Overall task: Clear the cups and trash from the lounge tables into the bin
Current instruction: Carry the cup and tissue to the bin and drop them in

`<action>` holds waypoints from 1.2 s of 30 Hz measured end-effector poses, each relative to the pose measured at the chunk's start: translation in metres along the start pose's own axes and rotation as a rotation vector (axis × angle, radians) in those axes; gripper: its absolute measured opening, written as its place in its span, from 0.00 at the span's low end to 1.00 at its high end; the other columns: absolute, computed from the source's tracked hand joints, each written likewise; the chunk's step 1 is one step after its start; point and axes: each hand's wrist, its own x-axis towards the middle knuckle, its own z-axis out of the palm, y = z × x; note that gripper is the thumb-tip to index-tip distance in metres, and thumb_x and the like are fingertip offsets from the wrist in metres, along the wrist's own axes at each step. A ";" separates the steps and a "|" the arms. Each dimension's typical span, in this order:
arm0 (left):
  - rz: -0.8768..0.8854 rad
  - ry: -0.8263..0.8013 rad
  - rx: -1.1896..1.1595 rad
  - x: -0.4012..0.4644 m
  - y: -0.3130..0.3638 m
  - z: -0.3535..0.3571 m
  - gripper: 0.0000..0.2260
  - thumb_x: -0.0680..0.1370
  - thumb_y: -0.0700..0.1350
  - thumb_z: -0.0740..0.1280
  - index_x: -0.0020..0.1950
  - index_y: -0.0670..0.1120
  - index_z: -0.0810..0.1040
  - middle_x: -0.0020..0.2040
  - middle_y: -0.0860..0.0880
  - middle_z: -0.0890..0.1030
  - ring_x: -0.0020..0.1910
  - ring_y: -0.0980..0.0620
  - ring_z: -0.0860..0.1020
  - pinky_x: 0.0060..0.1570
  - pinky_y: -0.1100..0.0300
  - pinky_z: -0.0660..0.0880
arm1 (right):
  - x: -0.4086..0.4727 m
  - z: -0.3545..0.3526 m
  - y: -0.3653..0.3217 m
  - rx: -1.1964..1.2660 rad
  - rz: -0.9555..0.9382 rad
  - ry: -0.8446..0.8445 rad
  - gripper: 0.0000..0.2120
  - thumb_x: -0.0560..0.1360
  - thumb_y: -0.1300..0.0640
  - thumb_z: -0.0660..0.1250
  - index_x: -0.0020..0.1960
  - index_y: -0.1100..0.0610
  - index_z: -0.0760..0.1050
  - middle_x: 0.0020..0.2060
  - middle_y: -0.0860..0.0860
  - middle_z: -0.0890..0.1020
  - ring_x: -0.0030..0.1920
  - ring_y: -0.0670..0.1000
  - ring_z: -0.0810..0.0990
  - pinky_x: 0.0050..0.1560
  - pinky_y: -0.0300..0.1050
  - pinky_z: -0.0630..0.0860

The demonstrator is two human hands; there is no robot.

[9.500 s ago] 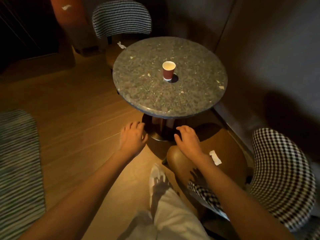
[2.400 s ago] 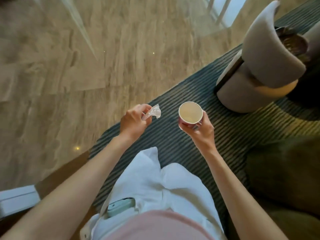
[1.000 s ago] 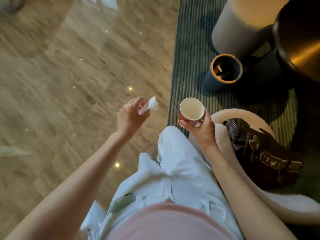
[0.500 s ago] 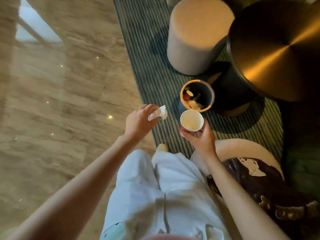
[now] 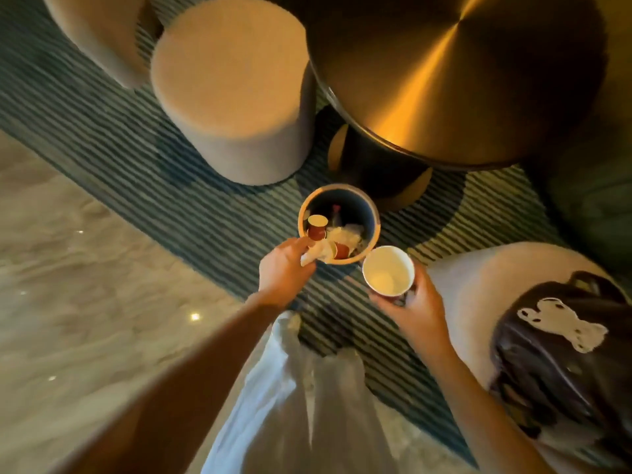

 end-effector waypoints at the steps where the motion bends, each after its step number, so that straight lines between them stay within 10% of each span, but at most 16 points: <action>1: -0.005 -0.021 0.003 0.026 -0.013 0.016 0.14 0.74 0.48 0.67 0.59 0.55 0.76 0.56 0.53 0.79 0.53 0.54 0.77 0.50 0.59 0.72 | 0.009 0.011 0.015 0.006 0.022 0.017 0.34 0.62 0.48 0.79 0.63 0.39 0.67 0.54 0.32 0.75 0.57 0.35 0.74 0.55 0.36 0.75; 12: 0.092 -0.151 0.178 0.209 -0.080 0.158 0.15 0.74 0.50 0.68 0.60 0.52 0.72 0.53 0.49 0.78 0.49 0.47 0.79 0.41 0.58 0.68 | 0.105 0.129 0.133 0.184 0.228 0.112 0.26 0.63 0.60 0.80 0.51 0.39 0.72 0.47 0.38 0.80 0.49 0.35 0.79 0.45 0.30 0.76; 27: 0.275 -0.097 0.576 0.197 -0.107 0.099 0.23 0.78 0.54 0.60 0.70 0.45 0.66 0.70 0.44 0.69 0.70 0.44 0.65 0.69 0.48 0.60 | 0.234 0.187 0.125 -0.201 0.441 0.027 0.49 0.64 0.53 0.79 0.76 0.55 0.55 0.70 0.55 0.67 0.71 0.55 0.65 0.70 0.50 0.64; 36: 0.381 -0.083 0.617 0.141 -0.027 0.001 0.22 0.79 0.53 0.59 0.71 0.46 0.66 0.70 0.46 0.68 0.70 0.46 0.64 0.69 0.50 0.61 | 0.142 0.106 0.031 -0.623 0.019 0.094 0.24 0.79 0.50 0.60 0.72 0.57 0.64 0.69 0.54 0.69 0.72 0.53 0.63 0.72 0.49 0.62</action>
